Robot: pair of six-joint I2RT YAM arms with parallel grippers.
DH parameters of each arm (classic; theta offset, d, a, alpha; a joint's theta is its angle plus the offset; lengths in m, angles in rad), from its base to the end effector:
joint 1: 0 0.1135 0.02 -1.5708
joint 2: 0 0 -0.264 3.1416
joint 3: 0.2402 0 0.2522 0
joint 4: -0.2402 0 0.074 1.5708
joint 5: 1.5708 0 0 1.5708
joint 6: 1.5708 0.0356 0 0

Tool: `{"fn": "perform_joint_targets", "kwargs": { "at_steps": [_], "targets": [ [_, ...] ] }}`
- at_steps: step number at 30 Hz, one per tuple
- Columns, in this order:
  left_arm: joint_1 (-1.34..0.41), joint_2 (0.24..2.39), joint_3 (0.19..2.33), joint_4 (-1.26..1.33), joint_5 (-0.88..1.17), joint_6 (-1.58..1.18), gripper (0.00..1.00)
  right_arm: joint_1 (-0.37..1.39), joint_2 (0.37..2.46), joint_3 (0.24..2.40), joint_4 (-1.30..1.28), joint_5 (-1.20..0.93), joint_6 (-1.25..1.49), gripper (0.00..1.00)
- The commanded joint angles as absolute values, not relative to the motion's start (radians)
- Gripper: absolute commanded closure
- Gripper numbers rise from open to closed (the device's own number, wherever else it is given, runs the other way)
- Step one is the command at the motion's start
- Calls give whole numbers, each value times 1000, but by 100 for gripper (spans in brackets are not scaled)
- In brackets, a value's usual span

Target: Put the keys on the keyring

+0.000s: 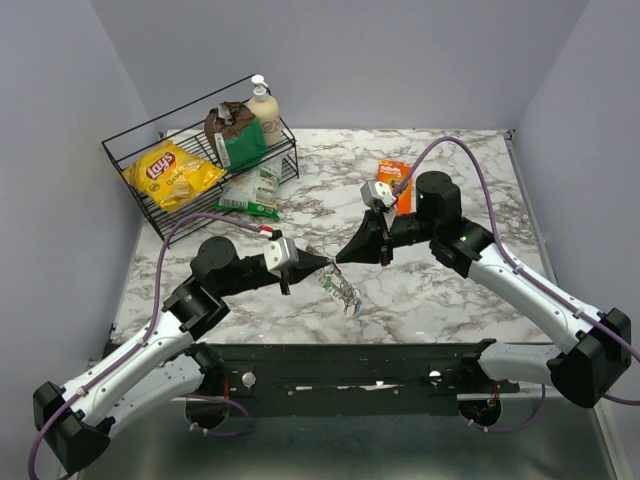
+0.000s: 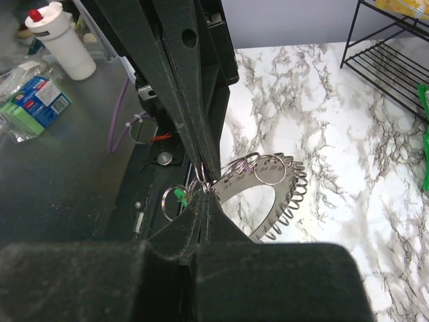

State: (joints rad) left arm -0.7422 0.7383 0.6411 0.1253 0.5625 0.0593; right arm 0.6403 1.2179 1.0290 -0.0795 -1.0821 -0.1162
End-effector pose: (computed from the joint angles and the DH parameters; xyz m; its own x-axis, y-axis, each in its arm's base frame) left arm 0.1187 -0.1346 0.3300 0.0778 -0.0034 -0.9970 0.9617 0.2638 0.0742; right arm 0.1962 0.1854 0.3501 -0.0996 -0.1420 -0.9848 -0.9813 -0.1496 0.1208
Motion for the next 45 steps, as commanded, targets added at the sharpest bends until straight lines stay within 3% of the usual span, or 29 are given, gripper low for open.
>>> {"fn": "perform_joint_targets", "kwargs": {
  "at_steps": [1,21,23,26,27,30,34,45],
  "targets": [
    [-747,706,654,215,584,58,100,637,1238,1038,-83,-1095,-123,99],
    [-747,695,630,360,620,5,100,637,1304,1048,-84,-1132,-124,99],
    [-747,703,630,364,626,3,100,637,1301,1045,-84,-1124,-126,94],
    [-747,701,632,354,618,5,100,637,1275,1035,-86,-1092,-135,73],
    [-749,700,634,350,617,8,100,637,1264,1023,-86,-1069,-146,62],
    [-747,692,635,338,611,15,100,637,1217,1002,-86,-1031,-169,45],
    [-747,690,635,337,612,18,100,637,1160,979,-83,-982,-183,38],
    [-747,707,635,364,638,5,100,637,1039,871,175,-942,-26,39]
  ]
}}
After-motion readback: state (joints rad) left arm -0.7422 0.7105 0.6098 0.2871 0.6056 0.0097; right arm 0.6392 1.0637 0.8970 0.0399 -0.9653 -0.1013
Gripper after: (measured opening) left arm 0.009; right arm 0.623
